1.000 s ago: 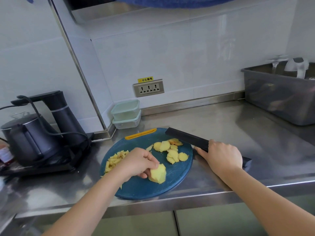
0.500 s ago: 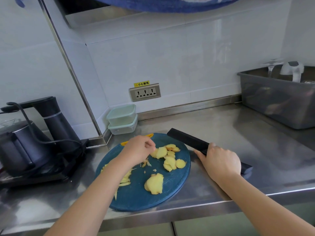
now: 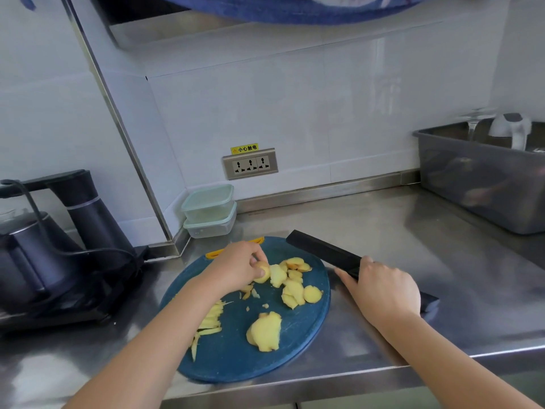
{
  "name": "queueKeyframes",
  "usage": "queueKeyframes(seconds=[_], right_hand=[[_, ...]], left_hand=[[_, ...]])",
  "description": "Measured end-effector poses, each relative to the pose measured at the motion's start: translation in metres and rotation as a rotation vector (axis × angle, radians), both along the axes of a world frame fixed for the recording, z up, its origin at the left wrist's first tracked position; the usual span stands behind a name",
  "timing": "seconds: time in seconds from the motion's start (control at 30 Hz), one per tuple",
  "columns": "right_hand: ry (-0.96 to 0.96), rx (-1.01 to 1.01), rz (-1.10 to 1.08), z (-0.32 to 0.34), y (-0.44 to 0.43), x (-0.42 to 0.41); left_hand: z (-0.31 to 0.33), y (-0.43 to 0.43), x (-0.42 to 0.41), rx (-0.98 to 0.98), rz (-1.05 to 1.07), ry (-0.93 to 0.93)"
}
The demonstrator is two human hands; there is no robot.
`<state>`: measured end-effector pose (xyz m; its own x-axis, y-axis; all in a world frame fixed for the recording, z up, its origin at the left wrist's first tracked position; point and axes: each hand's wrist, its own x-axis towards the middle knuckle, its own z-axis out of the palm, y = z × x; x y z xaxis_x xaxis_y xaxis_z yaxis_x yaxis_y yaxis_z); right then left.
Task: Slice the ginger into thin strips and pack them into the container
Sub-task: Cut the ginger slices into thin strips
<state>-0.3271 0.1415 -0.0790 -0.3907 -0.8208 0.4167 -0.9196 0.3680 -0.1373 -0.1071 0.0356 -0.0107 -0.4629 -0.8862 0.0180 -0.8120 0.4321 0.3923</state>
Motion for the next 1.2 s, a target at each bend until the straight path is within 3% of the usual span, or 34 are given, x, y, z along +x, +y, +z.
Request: queueKeyframes(seconds=[0.1, 0.53, 0.7, 0.87, 1.03, 1.2], right_hand=[[-0.006, -0.010, 0.002, 0.000, 0.000, 0.000], [-0.001, -0.007, 0.003, 0.001, 0.001, 0.001], [0.008, -0.023, 0.002, -0.001, 0.001, 0.000], [0.005, -0.020, -0.002, -0.001, 0.001, 0.000], [0.015, 0.025, 0.003, 0.002, 0.004, 0.001], [0.069, 0.145, 0.028, 0.010, 0.008, 0.004]], left_hand=[[0.003, 0.003, 0.003, -0.001, 0.053, 0.057], [0.012, 0.058, 0.022, 0.415, 0.128, 0.420], [-0.007, 0.093, 0.026, 0.298, 0.123, 0.384], [-0.029, 0.103, 0.027, 0.011, 0.137, 0.219], [-0.038, 0.105, 0.033, 0.075, 0.020, 0.154], [-0.040, 0.114, 0.029, -0.094, 0.031, 0.062]])
